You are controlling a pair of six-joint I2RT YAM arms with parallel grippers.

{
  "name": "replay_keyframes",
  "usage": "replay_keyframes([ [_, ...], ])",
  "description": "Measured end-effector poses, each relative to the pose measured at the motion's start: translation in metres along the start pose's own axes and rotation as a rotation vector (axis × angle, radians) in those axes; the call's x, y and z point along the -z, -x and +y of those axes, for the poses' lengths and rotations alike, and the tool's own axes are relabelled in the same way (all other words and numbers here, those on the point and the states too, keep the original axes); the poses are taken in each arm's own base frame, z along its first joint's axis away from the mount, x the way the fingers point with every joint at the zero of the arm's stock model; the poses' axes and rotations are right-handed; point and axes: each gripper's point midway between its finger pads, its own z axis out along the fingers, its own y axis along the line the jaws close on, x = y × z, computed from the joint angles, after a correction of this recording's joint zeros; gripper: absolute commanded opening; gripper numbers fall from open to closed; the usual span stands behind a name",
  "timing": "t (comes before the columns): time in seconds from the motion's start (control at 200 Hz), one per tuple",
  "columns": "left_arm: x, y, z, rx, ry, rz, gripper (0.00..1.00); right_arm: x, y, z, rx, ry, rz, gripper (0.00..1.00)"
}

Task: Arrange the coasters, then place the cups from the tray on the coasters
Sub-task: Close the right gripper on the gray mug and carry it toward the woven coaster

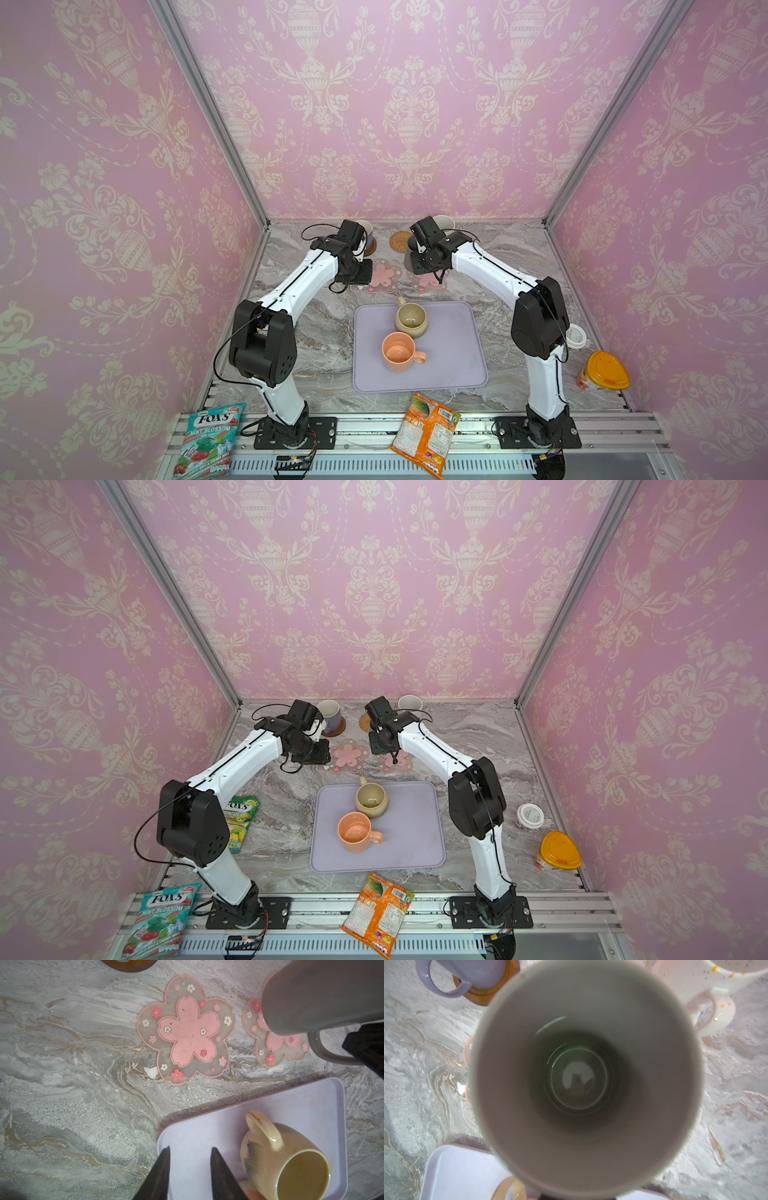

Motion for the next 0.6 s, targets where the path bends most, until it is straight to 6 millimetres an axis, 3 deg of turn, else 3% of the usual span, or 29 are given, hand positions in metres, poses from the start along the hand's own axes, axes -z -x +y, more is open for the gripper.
replay_keyframes([
  [0.355,-0.014,0.017,0.02,0.024,0.008,0.015,0.34,-0.041,0.048,0.004,-0.012,0.008,-0.045,0.0],
  [0.6,-0.027,0.019,0.025,0.024,-0.002,0.035,0.33,-0.064,0.06,-0.003,-0.033,0.006,-0.056,0.0],
])
